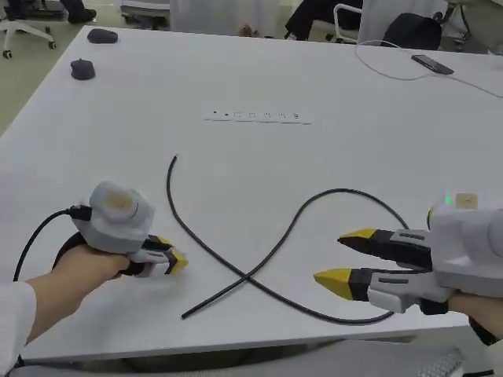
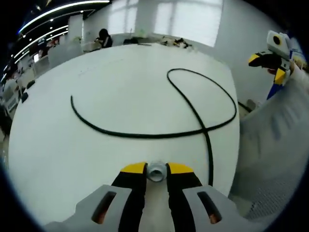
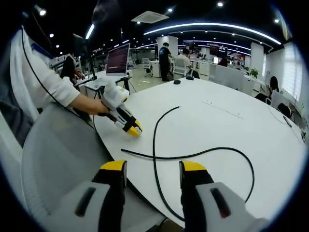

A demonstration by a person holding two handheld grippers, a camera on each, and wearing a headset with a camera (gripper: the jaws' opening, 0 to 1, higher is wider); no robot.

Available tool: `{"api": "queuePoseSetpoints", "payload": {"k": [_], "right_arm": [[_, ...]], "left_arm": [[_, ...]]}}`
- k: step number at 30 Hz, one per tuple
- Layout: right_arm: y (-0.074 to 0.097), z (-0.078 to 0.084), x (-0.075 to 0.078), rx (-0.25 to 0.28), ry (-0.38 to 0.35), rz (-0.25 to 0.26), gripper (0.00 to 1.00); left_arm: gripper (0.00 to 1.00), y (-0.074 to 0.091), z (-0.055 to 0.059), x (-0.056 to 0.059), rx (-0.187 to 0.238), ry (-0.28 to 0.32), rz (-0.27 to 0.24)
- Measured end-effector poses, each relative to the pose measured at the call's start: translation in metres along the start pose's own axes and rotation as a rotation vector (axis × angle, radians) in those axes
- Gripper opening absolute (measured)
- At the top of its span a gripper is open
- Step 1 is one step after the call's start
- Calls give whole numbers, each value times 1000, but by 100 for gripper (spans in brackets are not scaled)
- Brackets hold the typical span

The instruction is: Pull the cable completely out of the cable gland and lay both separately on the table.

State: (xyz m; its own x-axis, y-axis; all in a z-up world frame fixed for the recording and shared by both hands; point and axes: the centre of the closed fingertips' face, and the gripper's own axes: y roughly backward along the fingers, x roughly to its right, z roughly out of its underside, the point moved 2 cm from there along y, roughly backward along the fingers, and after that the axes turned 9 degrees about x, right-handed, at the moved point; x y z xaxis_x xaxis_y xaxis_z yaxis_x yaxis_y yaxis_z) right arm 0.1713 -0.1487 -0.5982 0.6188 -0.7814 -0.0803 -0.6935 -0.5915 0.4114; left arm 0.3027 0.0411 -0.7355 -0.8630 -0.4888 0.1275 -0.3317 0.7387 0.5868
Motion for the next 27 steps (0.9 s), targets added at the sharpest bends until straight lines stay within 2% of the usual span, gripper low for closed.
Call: {"api": "queuePoseSetpoints", "payload": {"k": [3,4,6,10,13,16,18,19,22,23,27], "right_arm": [[1,4,1,-7,-30,9,48],[1,6,1,-13,-35,12,48],[1,7,2,-14,-41,19,48],[1,6,1,-5,-45,17,49],[0,6,1,-2,-48,20,49],[0,7,2,-5,-59,20,50],[-1,8,3,-13,-67,21,52],[-1,8,5,-21,-73,19,53],[-2,11,5,-44,-81,8,54],[-3,12,5,-62,-86,7,55],[-6,16,7,-93,-100,-8,59]], "left_arm": [[17,0,8,1,-28,-6,8],[17,-1,6,-1,-7,-10,7],[17,-5,5,-2,5,43,11],[18,-4,4,2,1,4,18],[26,-3,4,7,-5,-10,27],[37,0,1,6,-21,-15,27],[41,8,-10,6,4,5,30],[43,14,-19,5,30,27,33],[57,31,-33,3,69,58,39],[61,40,-36,2,68,68,35],[64,84,-49,0,102,51,-1]]}}
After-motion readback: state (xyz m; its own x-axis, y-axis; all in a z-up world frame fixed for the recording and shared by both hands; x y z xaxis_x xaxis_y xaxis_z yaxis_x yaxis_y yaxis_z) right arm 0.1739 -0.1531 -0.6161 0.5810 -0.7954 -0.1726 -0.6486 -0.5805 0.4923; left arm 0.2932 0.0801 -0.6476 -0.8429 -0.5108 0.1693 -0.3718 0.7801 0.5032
